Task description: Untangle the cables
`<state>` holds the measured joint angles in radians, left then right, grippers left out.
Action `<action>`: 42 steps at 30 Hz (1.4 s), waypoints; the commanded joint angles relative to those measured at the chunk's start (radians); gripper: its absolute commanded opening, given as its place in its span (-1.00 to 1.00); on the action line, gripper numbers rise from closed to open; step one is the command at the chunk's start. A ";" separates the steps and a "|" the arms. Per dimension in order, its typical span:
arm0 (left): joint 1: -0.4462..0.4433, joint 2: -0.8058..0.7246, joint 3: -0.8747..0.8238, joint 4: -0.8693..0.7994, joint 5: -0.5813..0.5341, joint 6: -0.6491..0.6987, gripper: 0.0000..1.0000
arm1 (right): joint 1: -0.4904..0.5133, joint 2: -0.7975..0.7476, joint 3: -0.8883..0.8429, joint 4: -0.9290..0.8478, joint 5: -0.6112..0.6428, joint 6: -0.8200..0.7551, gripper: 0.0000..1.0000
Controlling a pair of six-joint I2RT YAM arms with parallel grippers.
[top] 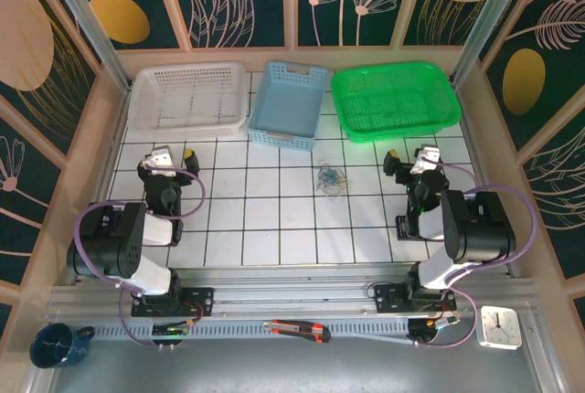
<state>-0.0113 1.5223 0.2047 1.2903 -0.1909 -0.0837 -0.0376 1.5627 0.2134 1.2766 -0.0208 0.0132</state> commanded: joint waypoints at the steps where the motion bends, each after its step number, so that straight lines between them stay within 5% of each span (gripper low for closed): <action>1: 0.005 -0.004 -0.004 0.052 -0.001 -0.015 0.98 | 0.002 -0.001 0.011 0.035 -0.004 0.004 0.99; 14: 0.005 0.001 0.029 -0.003 0.063 0.008 0.98 | 0.001 -0.001 0.011 0.035 -0.004 0.004 0.99; 37: 0.005 -0.010 0.006 0.036 -0.056 -0.038 0.97 | -0.003 -0.007 0.009 0.038 -0.001 0.012 0.99; 42: 0.005 -0.131 0.047 -0.142 -0.098 -0.052 0.98 | -0.002 -0.157 0.017 -0.098 0.032 0.021 0.99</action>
<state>-0.0113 1.4567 0.2173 1.2148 -0.2512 -0.1112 -0.0380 1.4933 0.2134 1.2213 -0.0189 0.0170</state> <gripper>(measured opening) 0.990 0.992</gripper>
